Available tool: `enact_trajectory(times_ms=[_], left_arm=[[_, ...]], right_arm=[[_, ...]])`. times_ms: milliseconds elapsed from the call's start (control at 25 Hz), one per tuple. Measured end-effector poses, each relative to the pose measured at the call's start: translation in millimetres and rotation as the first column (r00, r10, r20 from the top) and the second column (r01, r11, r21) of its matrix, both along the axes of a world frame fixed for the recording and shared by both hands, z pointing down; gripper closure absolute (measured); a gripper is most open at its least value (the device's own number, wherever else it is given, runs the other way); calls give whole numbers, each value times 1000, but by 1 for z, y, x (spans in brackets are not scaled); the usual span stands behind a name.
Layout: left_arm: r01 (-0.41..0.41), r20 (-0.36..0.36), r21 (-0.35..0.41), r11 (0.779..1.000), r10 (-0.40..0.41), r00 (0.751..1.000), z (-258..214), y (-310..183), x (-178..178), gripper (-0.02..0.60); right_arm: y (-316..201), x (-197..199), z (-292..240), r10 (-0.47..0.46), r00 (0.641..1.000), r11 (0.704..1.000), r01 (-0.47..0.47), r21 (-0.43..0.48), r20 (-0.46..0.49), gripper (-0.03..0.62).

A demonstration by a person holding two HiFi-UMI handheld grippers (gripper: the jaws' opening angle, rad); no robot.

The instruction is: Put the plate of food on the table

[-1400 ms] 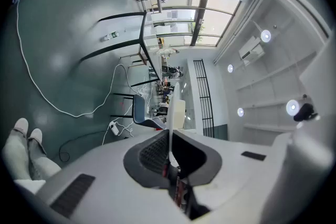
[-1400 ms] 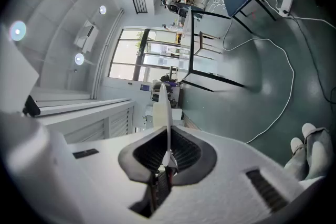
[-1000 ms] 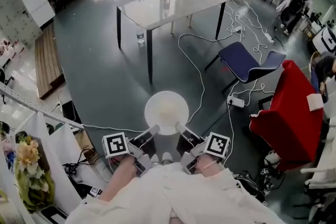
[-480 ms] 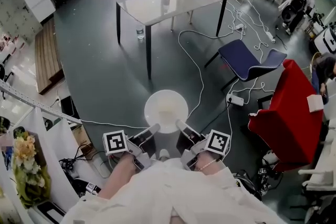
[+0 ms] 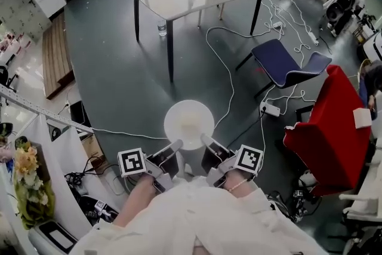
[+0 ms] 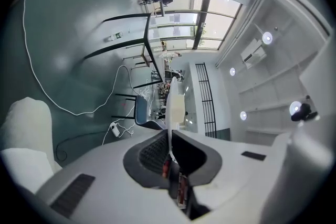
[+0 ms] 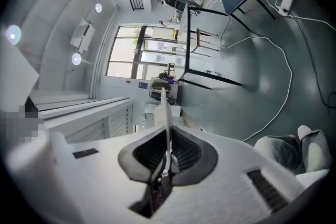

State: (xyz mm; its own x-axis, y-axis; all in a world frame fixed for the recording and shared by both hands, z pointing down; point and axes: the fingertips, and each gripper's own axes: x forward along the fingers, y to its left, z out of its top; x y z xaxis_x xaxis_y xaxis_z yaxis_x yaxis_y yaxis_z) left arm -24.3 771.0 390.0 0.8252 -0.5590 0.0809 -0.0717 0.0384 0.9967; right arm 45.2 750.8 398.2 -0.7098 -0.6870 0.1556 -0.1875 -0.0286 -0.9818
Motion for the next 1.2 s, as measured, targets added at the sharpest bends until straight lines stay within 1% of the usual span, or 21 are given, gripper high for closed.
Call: enact_trajectory(times_ms=[160,280,400,520,760,1200], left_arm=[[5,-5,-4,1000,-5,1000,3,-6,4,555],[-4,-7,-8,1000,4,1000,7,-15,9,555],[-10,-7,-21,1000,10,1000,10,-31,10,555],[-12,-11,-27,1000,11,1000,11,-57,4,555],[-41,-7,-6,999,41,999,6,-136,-11,555],[-117,-21,39,992,117,993,-11,-291,-42,555]], right_arm=[[-7,3,1,-8,1000,1000,8,13,-3,582],[-17,8,7,18,1000,1000,-18,-5,13,582],[-33,10,13,30,999,999,-30,-22,13,583],[-58,3,12,20,1000,1000,-20,-11,11,582],[-136,-12,9,34,999,999,-34,14,15,582],[-285,-40,-8,115,993,991,-116,60,17,583]])
